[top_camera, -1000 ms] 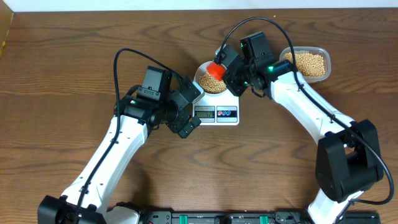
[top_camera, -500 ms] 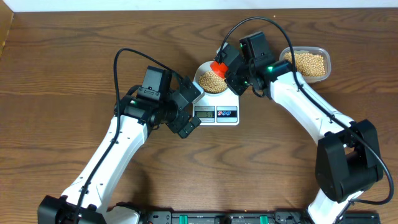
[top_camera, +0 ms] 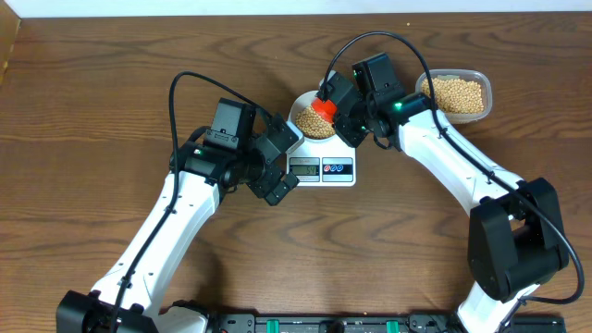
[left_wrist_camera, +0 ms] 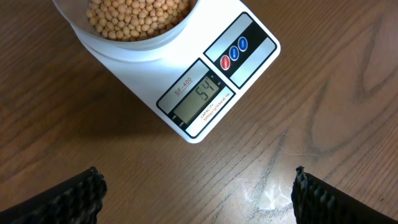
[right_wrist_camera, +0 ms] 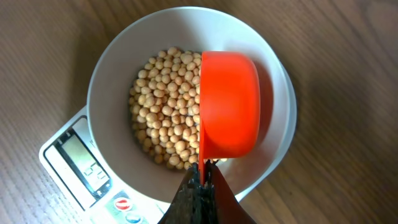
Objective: Scoop item into bowl and weigh 50g on scale
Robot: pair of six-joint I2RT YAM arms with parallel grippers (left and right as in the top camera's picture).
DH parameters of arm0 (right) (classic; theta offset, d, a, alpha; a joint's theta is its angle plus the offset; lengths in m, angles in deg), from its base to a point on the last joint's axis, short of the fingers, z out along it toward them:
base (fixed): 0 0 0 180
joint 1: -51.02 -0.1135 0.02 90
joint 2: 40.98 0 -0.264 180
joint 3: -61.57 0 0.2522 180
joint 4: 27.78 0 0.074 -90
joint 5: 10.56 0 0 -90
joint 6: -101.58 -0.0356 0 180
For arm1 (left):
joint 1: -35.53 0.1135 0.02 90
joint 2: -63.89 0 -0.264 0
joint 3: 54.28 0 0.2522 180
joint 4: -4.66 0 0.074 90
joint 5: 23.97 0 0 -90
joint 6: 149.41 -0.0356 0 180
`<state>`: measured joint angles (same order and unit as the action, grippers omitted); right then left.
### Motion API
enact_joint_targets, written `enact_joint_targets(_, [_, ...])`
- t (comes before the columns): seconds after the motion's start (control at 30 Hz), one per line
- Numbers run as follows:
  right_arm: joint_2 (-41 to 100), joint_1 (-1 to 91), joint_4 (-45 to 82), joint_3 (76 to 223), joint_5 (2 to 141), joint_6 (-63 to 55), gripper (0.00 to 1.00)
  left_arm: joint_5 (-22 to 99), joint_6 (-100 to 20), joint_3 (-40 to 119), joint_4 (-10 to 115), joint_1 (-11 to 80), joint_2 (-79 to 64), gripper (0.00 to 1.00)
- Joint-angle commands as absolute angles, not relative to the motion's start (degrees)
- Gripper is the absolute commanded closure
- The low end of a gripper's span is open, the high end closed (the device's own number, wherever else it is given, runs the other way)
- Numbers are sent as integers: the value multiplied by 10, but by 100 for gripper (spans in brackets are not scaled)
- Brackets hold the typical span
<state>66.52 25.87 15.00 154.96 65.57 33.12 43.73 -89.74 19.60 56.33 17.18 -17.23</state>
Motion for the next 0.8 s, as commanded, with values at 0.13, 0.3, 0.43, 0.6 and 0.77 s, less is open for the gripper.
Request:
enact_joint_targets(0.13, [651, 254, 155, 1543, 576, 326, 99, 438, -907, 209, 565, 171, -165, 2])
enact_joint_targets(0.3, [651, 254, 154, 1543, 571, 303, 99, 438, -907, 209, 565, 171, -165, 2])
enact_joint_targets(0.43, [651, 256, 158, 1543, 541, 296, 99, 438, -907, 209, 565, 171, -165, 2])
enact_joint_targets(0.6, [651, 256, 162, 1543, 539, 291, 99, 438, -907, 209, 565, 171, -165, 2])
enact_joint_targets(0.77, [651, 260, 171, 1543, 533, 267, 99, 438, -907, 209, 565, 171, -165, 2])
